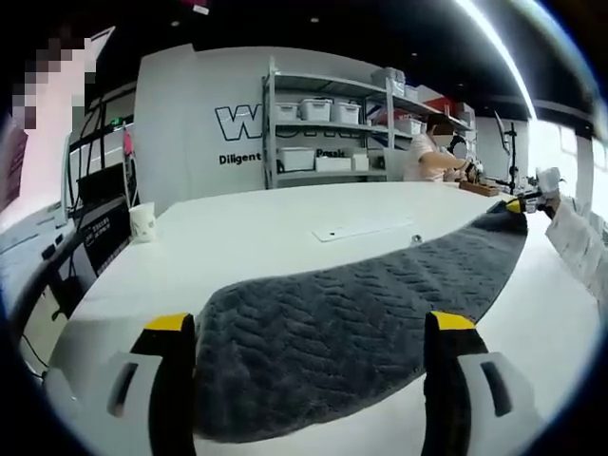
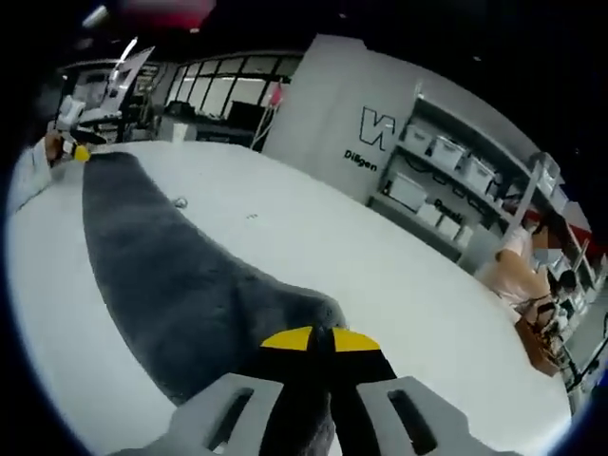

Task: Open the folded towel by lifting each exposed corner and separating the folded layers until the towel lies flat within the target outline without major curled edges

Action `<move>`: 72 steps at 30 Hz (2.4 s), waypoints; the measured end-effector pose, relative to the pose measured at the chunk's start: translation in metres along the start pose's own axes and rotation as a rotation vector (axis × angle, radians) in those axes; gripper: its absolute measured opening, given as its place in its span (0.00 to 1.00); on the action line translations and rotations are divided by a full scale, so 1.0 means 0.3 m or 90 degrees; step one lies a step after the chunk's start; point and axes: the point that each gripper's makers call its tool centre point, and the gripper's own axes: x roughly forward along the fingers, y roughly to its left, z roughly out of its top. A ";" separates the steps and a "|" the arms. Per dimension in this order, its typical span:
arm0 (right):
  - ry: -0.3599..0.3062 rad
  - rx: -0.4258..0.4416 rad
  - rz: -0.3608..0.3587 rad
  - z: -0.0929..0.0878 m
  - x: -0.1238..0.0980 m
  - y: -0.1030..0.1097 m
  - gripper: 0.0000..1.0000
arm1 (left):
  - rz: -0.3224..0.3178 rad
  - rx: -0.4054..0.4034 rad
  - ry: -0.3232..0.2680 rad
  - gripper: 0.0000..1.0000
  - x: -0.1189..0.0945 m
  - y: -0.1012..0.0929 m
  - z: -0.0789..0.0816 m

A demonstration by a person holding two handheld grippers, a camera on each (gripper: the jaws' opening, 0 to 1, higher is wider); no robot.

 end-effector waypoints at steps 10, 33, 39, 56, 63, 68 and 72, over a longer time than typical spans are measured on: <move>0.004 -0.068 0.043 -0.037 -0.072 0.108 0.00 | -0.001 0.000 0.004 0.99 0.002 -0.003 -0.004; 0.090 -0.046 0.134 -0.165 -0.134 0.232 0.20 | 0.000 -0.006 0.002 0.98 -0.003 0.004 -0.003; 0.084 -0.031 0.122 -0.142 -0.155 0.232 0.36 | -0.001 -0.006 0.004 0.98 -0.002 0.005 -0.004; 0.083 -0.038 0.132 0.009 -0.111 0.300 0.90 | -0.017 -0.002 0.007 0.99 -0.005 -0.016 -0.003; 0.070 -0.049 0.159 0.113 -0.051 0.350 0.92 | -0.025 0.000 0.011 0.99 -0.008 -0.027 -0.006; 0.060 -0.057 0.176 0.186 0.010 0.389 0.99 | -0.023 -0.003 0.008 0.99 -0.011 -0.021 -0.002; 0.057 -0.064 0.188 0.224 0.050 0.422 0.99 | -0.022 -0.003 0.007 0.99 -0.016 -0.018 0.000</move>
